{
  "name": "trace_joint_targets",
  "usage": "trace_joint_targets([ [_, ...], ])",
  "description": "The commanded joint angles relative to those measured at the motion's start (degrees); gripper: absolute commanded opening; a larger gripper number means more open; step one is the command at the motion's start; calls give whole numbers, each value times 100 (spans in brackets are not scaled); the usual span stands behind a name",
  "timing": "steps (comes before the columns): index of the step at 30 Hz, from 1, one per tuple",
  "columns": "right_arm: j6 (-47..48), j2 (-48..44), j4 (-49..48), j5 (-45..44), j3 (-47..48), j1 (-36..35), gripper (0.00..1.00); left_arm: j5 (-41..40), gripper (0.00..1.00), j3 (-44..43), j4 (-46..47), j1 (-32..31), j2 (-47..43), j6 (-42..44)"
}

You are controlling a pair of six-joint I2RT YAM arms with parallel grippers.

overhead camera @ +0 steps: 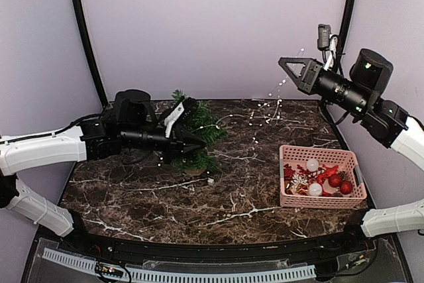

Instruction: Decorate the small christmas tree

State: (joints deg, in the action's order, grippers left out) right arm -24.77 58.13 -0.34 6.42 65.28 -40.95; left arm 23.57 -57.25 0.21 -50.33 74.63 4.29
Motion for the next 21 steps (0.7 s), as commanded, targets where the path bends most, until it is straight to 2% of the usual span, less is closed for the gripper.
trace_joint_targets([
  [1,-102,-168,-61,-553,-248,-44,0,59,0,-158,110,-130,207,-34],
  [12,-170,-166,-33,-1321,-537,-45,0,-506,0,-1075,399,-285,1314,253],
  [21,-233,-18,16,-2092,-621,-44,0,-677,0,-1938,216,-288,2232,584],
])
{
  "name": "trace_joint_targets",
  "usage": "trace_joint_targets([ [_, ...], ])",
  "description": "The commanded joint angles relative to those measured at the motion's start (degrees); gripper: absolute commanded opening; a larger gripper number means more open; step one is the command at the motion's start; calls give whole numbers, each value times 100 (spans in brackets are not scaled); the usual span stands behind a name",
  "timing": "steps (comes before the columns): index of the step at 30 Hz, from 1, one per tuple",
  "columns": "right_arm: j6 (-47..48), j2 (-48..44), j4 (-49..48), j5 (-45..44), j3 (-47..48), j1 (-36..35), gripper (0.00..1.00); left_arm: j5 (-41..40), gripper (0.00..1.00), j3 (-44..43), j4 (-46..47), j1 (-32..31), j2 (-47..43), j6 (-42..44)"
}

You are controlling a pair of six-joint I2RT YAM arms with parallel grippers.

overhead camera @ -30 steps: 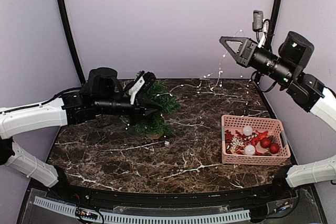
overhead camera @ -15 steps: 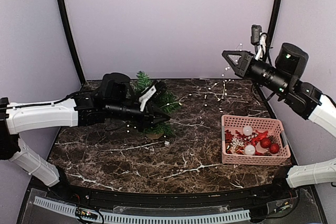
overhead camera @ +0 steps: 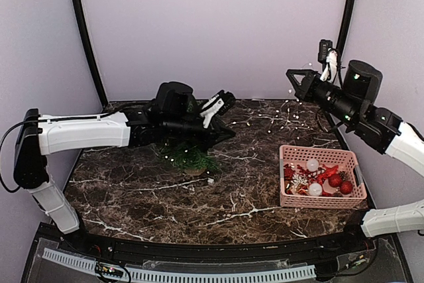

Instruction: Decorate the small christmas tree

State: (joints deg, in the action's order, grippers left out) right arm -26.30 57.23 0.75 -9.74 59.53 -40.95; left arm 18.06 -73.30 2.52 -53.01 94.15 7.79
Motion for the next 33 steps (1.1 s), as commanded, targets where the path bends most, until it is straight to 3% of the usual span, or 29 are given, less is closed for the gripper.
trace_joint_targets([
  [1,-84,109,-96,-511,-34,-45,0,-163,0,-431,-39,-17,333,261],
  [10,-115,374,-200,-620,-16,-42,0,-484,0,-738,-128,-23,779,386],
  [15,-62,426,-190,-789,3,-45,0,-268,2,-827,-78,-24,844,285],
  [24,299,770,-98,-1248,369,2,0,-76,54,-676,-160,-19,173,-50],
  [28,378,1015,-93,-1225,579,119,0,-295,68,-527,-418,-17,-262,-116],
  [33,365,1218,-94,-1092,773,280,0,-629,77,-254,-687,-20,-829,-19],
])
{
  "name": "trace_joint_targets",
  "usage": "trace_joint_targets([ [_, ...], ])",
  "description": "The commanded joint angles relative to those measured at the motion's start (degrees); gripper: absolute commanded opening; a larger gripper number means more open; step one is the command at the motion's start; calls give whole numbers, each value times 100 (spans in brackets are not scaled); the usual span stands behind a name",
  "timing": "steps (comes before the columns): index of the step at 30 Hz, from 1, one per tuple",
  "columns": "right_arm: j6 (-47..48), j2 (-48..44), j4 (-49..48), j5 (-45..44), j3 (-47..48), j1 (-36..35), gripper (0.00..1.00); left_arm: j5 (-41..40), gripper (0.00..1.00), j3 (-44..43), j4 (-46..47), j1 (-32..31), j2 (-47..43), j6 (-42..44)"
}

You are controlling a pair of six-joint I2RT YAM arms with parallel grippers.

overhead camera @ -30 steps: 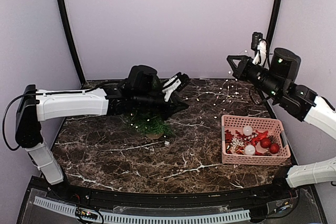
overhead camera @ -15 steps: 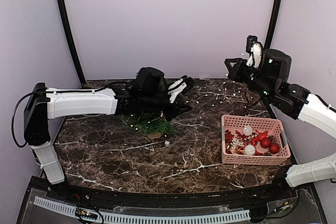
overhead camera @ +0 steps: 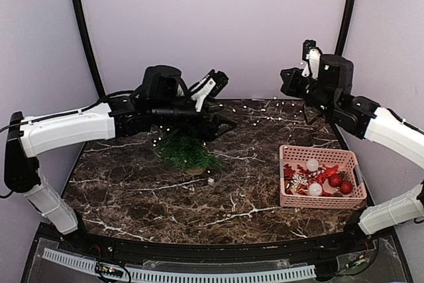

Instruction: Decorate the small christmas tree

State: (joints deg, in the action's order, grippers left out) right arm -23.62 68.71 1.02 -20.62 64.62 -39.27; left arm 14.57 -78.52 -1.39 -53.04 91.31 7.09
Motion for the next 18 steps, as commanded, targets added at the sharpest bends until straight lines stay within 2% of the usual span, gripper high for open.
trace_joint_targets([
  [1,76,68,-127,-3,279,135,0,-319,79,325,-298,-16,-680,111],
  [7,-90,-250,144,-59,80,181,0,-747,83,803,-94,-14,-1260,237],
  [12,-339,-676,307,-68,-290,191,0,-1113,89,980,113,-20,-1586,12],
  [18,-399,-978,666,-449,-560,258,0,-841,94,823,48,-17,-1770,-468],
])
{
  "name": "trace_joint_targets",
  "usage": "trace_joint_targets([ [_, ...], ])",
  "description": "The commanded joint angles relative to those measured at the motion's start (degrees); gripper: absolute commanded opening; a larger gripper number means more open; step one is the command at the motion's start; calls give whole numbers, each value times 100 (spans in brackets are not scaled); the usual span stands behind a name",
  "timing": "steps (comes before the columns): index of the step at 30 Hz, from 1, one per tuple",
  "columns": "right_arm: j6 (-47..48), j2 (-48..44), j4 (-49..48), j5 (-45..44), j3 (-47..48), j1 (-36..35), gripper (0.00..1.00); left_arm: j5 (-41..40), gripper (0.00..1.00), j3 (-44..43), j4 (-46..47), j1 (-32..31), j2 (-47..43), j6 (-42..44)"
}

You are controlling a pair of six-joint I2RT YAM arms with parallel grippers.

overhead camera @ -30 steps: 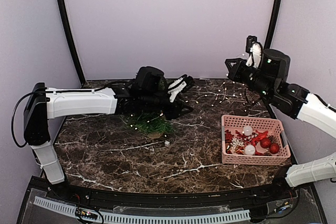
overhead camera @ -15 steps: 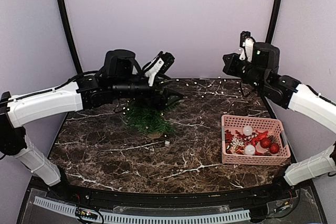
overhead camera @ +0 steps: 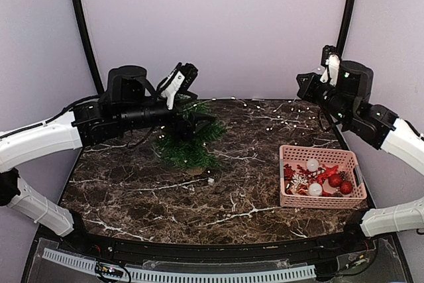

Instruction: Decorate the small christmas tree

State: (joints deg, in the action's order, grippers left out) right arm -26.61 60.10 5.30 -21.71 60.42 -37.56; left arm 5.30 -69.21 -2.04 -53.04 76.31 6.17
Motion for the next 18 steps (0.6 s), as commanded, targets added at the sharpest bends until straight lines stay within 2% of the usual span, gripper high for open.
trace_joint_targets([
  [1,-78,-127,290,-372,-150,124,0,175,94,-180,48,-8,-281,-448],
  [8,24,172,121,-95,-135,577,0,436,97,-698,-421,209,-354,-989],
  [13,301,828,-30,23,315,681,0,932,98,-702,-412,1061,-326,-1477],
  [18,589,1677,-110,61,914,773,0,1111,98,-744,-254,1509,-179,-1541],
])
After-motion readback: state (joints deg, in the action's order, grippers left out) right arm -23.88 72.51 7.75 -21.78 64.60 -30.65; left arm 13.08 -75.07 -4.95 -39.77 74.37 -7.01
